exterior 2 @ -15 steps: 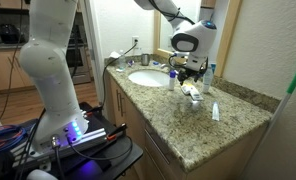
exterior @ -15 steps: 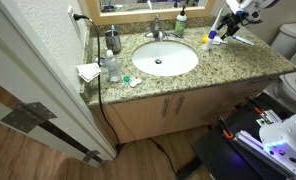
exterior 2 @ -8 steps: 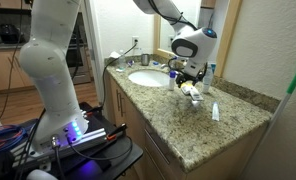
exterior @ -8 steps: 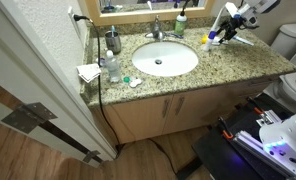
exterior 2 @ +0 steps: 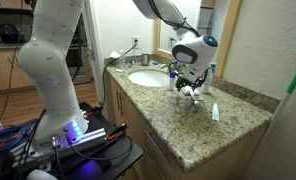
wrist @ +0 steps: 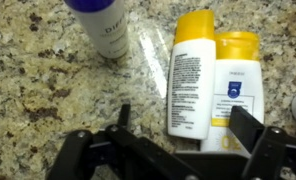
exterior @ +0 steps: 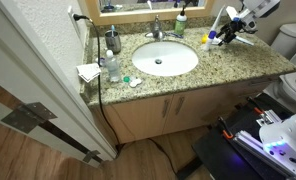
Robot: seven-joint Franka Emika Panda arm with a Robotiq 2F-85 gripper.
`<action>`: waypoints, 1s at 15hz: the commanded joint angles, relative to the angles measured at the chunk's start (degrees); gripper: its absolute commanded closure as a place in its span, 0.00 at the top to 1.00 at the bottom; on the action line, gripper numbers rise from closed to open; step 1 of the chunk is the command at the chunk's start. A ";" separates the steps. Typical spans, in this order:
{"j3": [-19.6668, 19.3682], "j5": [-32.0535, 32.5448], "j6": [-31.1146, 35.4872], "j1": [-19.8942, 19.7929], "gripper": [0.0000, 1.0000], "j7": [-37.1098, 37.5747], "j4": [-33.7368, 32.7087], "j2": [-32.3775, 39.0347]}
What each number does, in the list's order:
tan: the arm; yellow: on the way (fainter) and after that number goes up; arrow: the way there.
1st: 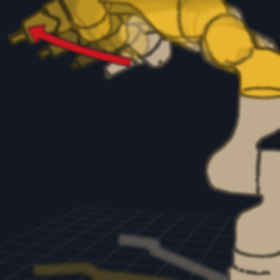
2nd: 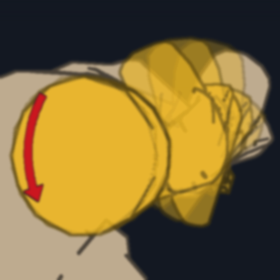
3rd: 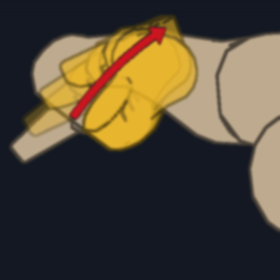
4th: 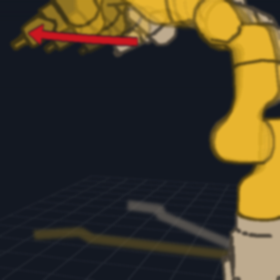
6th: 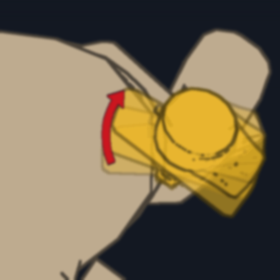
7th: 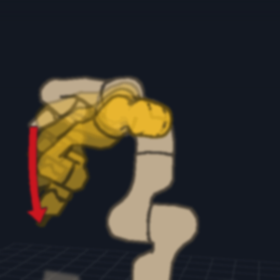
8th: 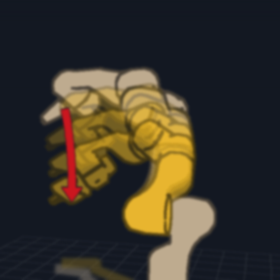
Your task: Place the white and yellow bottle upside down on the right side of the counter
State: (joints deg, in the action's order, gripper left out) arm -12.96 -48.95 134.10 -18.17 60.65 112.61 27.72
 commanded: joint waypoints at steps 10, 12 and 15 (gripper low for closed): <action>-1.01 0.59 -0.95 0.84 0.46 2.20 -0.45 0.31; -1.11 0.58 -1.02 0.75 0.32 2.51 -0.57 0.31; -1.31 0.92 -0.88 0.87 0.11 2.78 -0.46 0.21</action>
State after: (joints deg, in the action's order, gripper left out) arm -13.39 -48.75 134.06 -17.82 62.63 112.36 27.66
